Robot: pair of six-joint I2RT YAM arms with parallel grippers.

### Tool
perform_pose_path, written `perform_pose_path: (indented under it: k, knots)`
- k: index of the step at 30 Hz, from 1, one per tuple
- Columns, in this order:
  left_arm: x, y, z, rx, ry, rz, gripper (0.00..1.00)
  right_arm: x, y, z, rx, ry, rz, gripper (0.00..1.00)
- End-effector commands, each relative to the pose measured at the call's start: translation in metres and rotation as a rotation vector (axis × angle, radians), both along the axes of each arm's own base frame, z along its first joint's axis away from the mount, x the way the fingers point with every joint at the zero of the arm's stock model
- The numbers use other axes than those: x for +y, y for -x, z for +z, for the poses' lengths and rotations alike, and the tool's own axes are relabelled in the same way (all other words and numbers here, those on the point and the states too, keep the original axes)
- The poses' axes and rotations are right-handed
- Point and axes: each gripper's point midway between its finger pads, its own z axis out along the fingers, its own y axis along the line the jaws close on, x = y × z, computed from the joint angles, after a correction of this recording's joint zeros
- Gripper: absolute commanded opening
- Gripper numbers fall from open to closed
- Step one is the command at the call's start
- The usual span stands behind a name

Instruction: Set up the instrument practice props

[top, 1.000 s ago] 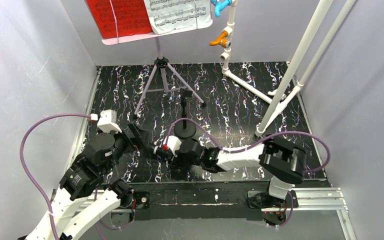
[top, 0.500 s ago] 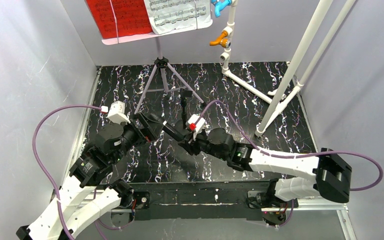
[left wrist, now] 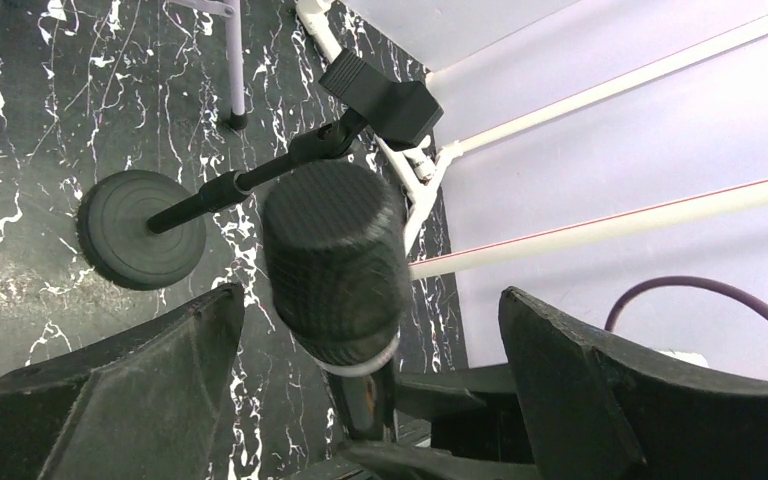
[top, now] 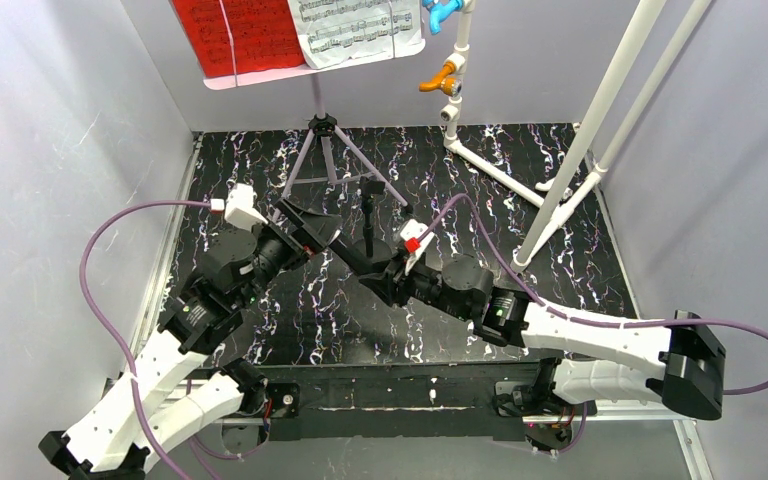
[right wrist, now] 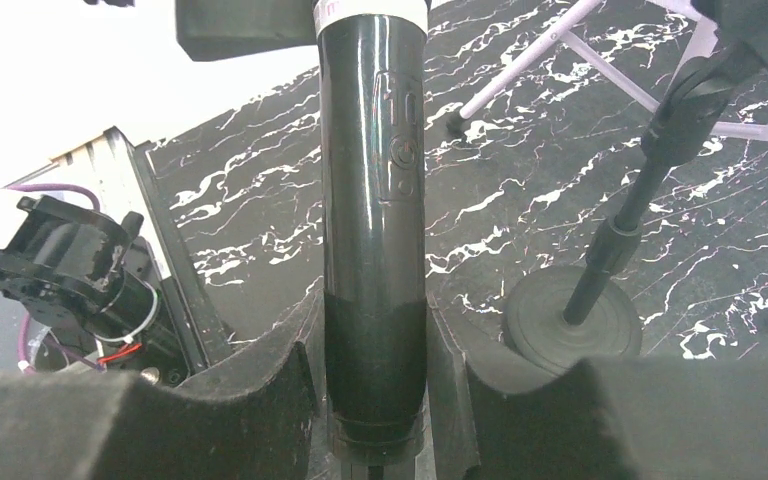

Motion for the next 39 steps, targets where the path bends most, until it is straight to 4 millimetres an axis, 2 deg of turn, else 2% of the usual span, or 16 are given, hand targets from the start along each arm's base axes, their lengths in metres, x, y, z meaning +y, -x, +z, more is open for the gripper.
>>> perform_pose_path:
  k: [1, 6, 12, 14, 16, 18, 20, 23, 25, 28, 33, 39]
  knots:
    - [-0.005, -0.01, 0.012, -0.027, 0.049, 0.014, 0.96, -0.006, 0.003, 0.043, -0.036, -0.146, 0.003, 0.01]
    - [-0.01, -0.016, 0.017, -0.052, 0.054, 0.013, 0.85, -0.008, 0.005, 0.047, -0.038, -0.154, 0.01, 0.01]
    - [-0.01, -0.021, 0.021, -0.111, 0.012, 0.009, 0.55, -0.006, 0.008, 0.046, -0.032, -0.151, 0.027, 0.01]
    - [-0.007, -0.022, 0.021, -0.131, -0.009, 0.014, 0.42, -0.006, 0.009, 0.045, -0.032, -0.144, 0.033, 0.02]
    - [-0.004, -0.022, 0.022, -0.173, -0.05, 0.011, 0.27, -0.006, 0.01, 0.045, -0.04, -0.133, 0.042, 0.21]
    - [0.003, -0.02, 0.024, -0.219, -0.115, 0.015, 0.13, -0.008, 0.009, 0.039, -0.045, -0.088, 0.036, 0.51]
    - [0.015, -0.017, 0.027, -0.262, -0.211, 0.028, 0.0, -0.009, 0.007, 0.032, -0.061, -0.032, 0.038, 0.74]
    - [0.039, -0.01, 0.032, -0.312, -0.347, 0.068, 0.0, -0.012, -0.002, 0.018, -0.064, 0.08, 0.015, 0.93]
    - [0.056, -0.004, 0.035, -0.341, -0.426, 0.097, 0.0, -0.016, -0.009, 0.011, -0.06, 0.123, -0.007, 0.98]
    - [0.078, 0.006, 0.037, -0.361, -0.526, 0.13, 0.0, -0.02, -0.021, 0.009, -0.056, 0.135, -0.02, 0.98]
    - [0.104, 0.022, 0.037, -0.369, -0.622, 0.16, 0.0, -0.025, -0.061, -0.001, 0.012, 0.125, -0.057, 0.98]
    - [0.104, 0.036, 0.038, -0.403, -0.618, 0.111, 0.0, -0.017, -0.1, -0.013, 0.092, 0.095, 0.089, 0.98]
